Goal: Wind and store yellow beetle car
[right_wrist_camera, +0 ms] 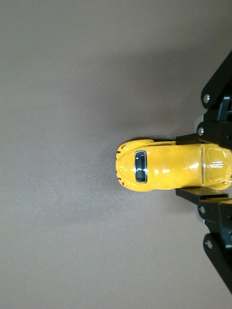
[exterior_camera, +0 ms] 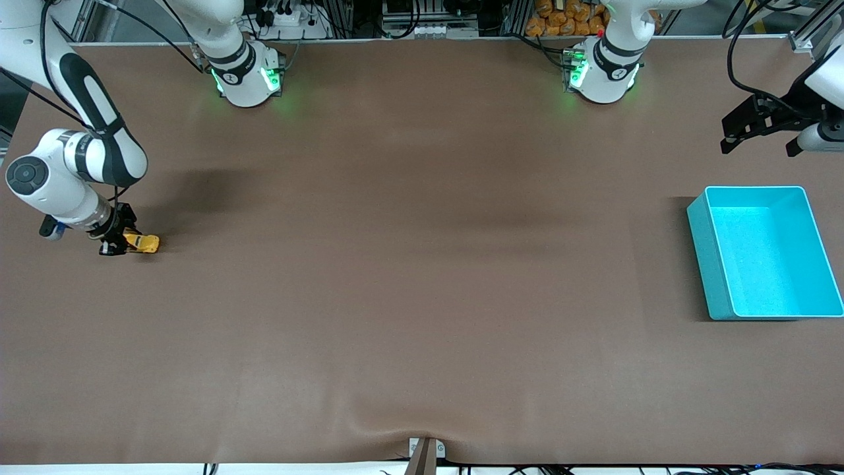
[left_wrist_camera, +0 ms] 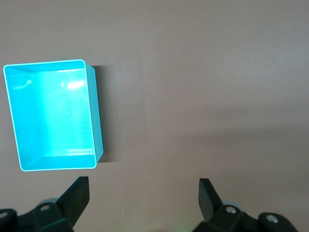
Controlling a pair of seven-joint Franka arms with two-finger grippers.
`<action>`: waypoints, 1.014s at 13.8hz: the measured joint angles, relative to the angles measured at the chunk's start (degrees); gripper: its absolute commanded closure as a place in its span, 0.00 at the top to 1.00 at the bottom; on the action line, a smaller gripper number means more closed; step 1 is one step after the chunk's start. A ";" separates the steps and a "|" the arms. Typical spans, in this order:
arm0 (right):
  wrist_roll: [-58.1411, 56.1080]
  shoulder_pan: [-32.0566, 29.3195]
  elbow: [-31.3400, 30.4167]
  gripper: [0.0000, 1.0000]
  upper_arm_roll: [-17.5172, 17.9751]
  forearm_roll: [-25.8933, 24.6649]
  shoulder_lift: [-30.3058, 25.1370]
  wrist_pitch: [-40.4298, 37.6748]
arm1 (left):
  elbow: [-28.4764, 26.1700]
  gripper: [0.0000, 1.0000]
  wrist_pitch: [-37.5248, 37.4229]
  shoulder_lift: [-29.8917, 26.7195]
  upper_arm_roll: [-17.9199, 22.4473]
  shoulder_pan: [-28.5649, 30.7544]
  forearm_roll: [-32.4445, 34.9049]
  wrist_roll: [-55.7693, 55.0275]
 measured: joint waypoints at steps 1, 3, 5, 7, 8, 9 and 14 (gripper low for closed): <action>-0.02 -0.03 0.03 0.18 0.00 -0.02 0.02 -0.01 | 0.00 1.00 0.00 0.00 0.00 0.00 0.00 0.00; -0.06 -0.08 0.14 0.18 0.00 -0.20 0.08 -0.08 | 0.00 1.00 0.00 0.00 0.00 0.00 0.00 0.00; -0.06 -0.25 0.29 0.19 0.00 -0.81 0.17 -0.13 | 0.00 1.00 0.00 0.00 0.00 0.00 0.00 0.00; -0.06 -0.66 0.56 0.22 0.00 -1.27 0.33 -0.12 | 0.00 1.00 0.00 0.00 0.00 0.00 0.00 0.00; -0.07 -0.85 0.67 0.23 0.00 -1.40 0.41 -0.12 | 0.00 1.00 0.00 0.00 0.00 0.00 0.00 0.00; -0.09 -0.96 0.75 0.36 0.00 -1.49 0.46 -0.12 | 0.00 1.00 0.00 0.00 0.02 0.00 0.00 0.00; -0.09 -1.05 1.08 1.00 0.00 -2.04 0.74 -0.33 | 0.00 1.00 0.00 0.00 0.06 0.00 0.00 0.00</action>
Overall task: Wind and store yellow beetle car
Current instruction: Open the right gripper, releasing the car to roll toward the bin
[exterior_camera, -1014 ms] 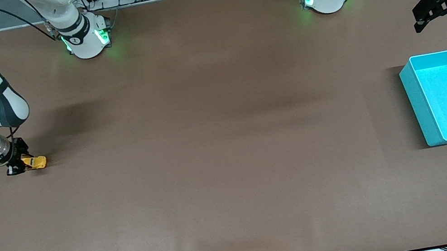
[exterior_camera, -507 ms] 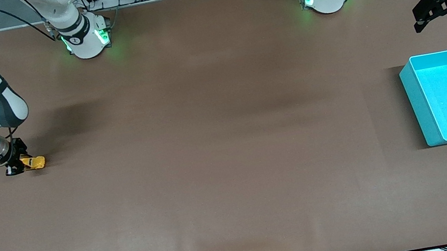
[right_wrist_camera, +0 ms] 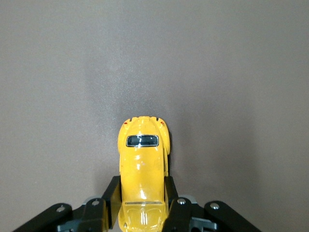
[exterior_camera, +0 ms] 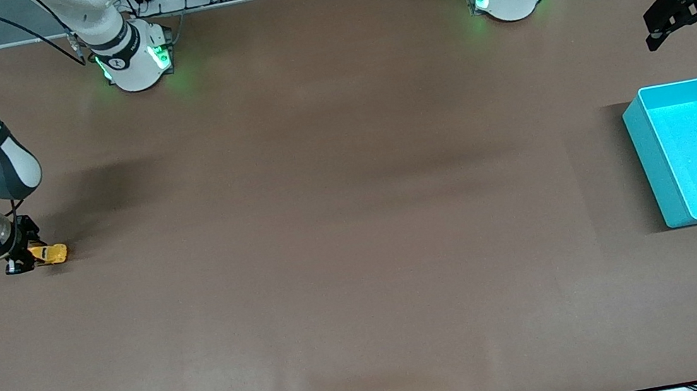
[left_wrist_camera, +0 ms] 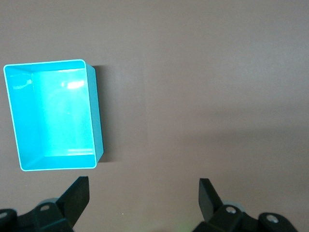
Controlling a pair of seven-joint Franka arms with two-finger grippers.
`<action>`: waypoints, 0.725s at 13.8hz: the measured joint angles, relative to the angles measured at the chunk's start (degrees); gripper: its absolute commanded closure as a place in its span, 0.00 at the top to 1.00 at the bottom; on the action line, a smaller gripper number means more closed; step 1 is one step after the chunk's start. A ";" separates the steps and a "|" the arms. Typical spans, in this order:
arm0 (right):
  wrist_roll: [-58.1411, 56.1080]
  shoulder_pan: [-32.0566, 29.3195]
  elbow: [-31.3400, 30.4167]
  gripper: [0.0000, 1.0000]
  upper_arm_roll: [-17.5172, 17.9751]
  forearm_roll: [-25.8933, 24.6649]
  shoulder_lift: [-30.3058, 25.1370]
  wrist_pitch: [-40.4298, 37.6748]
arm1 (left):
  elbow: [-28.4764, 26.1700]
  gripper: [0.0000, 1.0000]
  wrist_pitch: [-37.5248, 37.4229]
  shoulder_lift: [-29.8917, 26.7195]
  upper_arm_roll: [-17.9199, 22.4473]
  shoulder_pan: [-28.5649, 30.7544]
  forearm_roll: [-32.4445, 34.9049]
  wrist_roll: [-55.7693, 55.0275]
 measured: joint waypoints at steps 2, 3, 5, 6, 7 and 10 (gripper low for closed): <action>0.01 -0.01 0.67 1.00 0.00 -0.05 1.48 -0.31 | 0.00 1.00 0.00 0.00 0.00 0.00 0.00 0.00; 0.01 -0.01 1.67 1.00 0.04 -0.06 2.60 -1.76 | 0.00 1.00 0.00 0.00 0.01 0.00 0.00 0.00; 0.02 -0.04 5.17 1.00 0.99 -0.06 3.32 -8.58 | 0.00 1.00 0.00 0.00 0.04 0.01 0.00 0.00; 0.12 -0.04 7.52 1.00 2.11 0.00 2.92 -13.52 | 0.00 1.00 0.00 0.00 0.06 0.01 0.00 0.00; 0.33 -0.04 9.88 1.00 3.34 0.67 2.16 -18.46 | 0.00 1.00 0.00 0.00 0.06 0.01 0.00 0.00; -0.31 -0.01 17.74 1.00 6.17 7.24 -1.75 -33.47 | 0.00 1.00 0.00 0.00 0.08 0.02 0.00 0.00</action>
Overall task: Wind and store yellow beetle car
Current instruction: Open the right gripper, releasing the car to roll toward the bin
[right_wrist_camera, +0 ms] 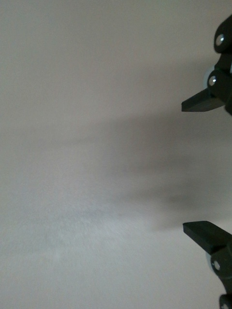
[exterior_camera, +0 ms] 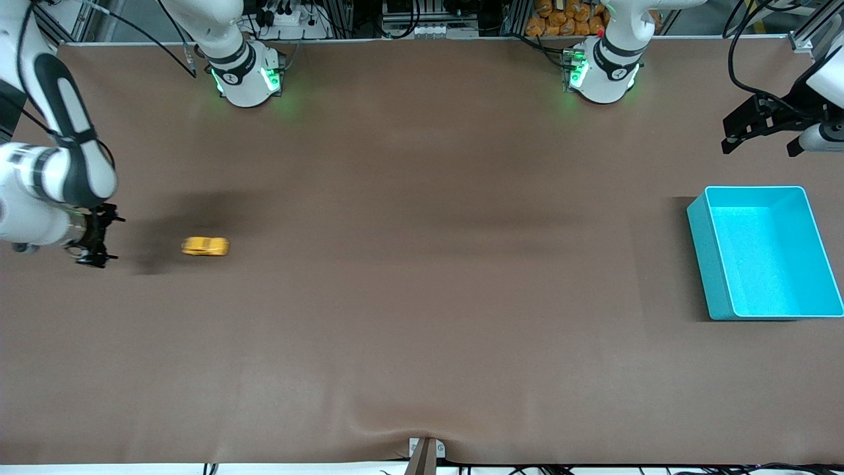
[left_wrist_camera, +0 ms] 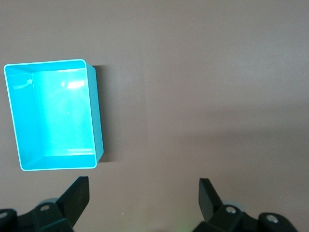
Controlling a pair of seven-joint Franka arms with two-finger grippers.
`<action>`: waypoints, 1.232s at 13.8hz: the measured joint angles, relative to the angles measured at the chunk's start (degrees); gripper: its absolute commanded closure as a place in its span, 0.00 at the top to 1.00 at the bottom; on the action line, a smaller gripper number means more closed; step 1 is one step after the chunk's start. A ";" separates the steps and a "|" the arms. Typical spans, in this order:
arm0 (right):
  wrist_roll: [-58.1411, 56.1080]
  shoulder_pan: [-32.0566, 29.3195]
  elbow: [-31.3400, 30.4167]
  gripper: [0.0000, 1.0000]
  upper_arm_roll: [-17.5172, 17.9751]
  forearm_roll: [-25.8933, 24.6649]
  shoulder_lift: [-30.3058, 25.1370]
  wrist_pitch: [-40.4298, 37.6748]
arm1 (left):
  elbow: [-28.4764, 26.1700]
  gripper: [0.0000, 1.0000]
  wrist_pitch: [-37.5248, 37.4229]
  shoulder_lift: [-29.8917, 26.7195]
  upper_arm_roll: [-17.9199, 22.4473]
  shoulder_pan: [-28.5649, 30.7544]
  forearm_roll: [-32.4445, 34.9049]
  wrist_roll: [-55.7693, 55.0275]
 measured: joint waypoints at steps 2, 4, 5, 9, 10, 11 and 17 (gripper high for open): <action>-2.44 -0.04 3.98 1.00 0.31 4.19 -2.56 -7.24 | 0.00 1.00 0.00 0.00 0.01 0.00 0.00 0.00; -5.96 -0.33 6.86 1.00 0.14 7.20 -3.77 -12.56 | 0.00 1.00 0.00 0.00 0.01 0.00 0.00 0.00; -7.10 -0.54 7.55 1.00 0.06 7.63 -3.95 -13.62 | 0.00 1.00 0.00 0.00 0.01 0.00 0.00 0.00; -11.68 -0.70 9.04 1.00 0.27 7.79 -4.01 -16.10 | 0.00 1.00 0.00 0.00 0.01 0.00 0.00 0.00; -13.28 -0.69 10.01 1.00 0.34 7.81 -4.05 -17.55 | 0.00 1.00 0.00 0.00 0.01 0.01 0.00 0.00; -14.64 -0.69 10.91 1.00 0.37 7.84 -4.11 -18.55 | 0.00 1.00 0.00 0.00 0.01 0.00 0.00 0.00; -17.94 1.59 15.05 1.00 0.97 7.96 -4.32 -21.88 | -0.03 1.00 0.00 0.00 0.07 0.03 0.00 0.00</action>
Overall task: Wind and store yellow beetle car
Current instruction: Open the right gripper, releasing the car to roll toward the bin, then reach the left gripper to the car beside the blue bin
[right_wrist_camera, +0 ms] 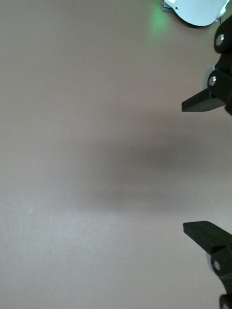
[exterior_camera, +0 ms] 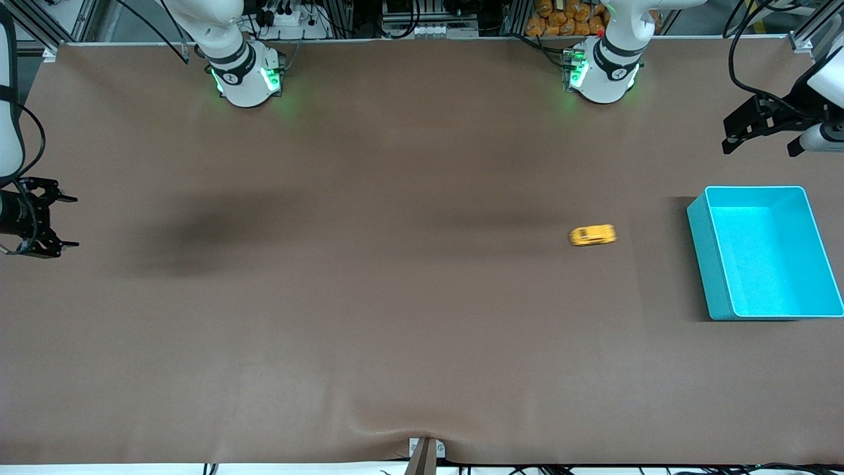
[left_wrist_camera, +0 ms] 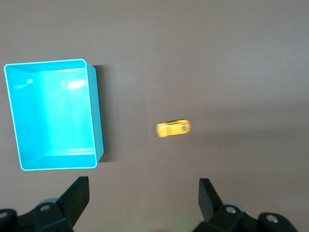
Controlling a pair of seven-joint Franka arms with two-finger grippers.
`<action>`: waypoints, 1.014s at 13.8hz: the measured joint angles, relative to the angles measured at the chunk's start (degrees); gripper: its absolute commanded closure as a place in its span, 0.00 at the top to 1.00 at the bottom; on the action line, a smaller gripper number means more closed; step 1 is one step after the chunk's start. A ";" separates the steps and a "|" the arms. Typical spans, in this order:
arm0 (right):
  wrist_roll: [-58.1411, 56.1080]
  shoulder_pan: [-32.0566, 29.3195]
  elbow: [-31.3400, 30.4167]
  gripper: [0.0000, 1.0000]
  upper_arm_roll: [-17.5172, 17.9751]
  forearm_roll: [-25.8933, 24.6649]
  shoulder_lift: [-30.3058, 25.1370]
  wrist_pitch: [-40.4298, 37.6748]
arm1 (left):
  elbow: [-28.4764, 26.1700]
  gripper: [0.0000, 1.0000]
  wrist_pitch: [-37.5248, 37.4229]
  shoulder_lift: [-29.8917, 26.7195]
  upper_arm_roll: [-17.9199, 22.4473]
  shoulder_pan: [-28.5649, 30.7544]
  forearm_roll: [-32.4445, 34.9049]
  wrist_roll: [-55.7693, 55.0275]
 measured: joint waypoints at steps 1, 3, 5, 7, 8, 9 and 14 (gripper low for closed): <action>-1.50 0.65 0.50 1.00 0.04 0.00 -0.03 -0.43 | -0.01 1.00 0.00 0.00 0.00 0.00 0.00 0.00; -5.72 1.96 1.04 1.00 0.12 0.00 -0.07 -0.72 | -0.06 1.00 0.00 0.13 -0.07 -0.01 0.00 0.00; -10.64 4.06 1.95 1.00 0.19 0.01 -0.21 -0.89 | -0.08 1.00 0.00 0.42 -0.24 -0.05 0.00 0.00; -15.36 6.41 3.64 1.00 0.29 0.11 -0.40 -1.89 | -0.11 1.00 0.00 0.68 -0.22 -0.02 0.00 0.00; -17.92 7.39 4.54 1.00 0.35 0.22 -0.48 -2.50 | -0.13 1.00 0.00 0.86 -0.13 0.03 0.00 0.00; -20.39 8.31 5.38 1.00 0.42 0.31 -0.53 -2.78 | -0.15 1.00 0.00 1.11 -0.03 0.13 0.00 0.00; -30.70 10.09 9.81 1.00 0.44 7.06 -0.64 -6.83 | -0.17 1.00 0.00 1.87 0.07 1.35 0.00 0.00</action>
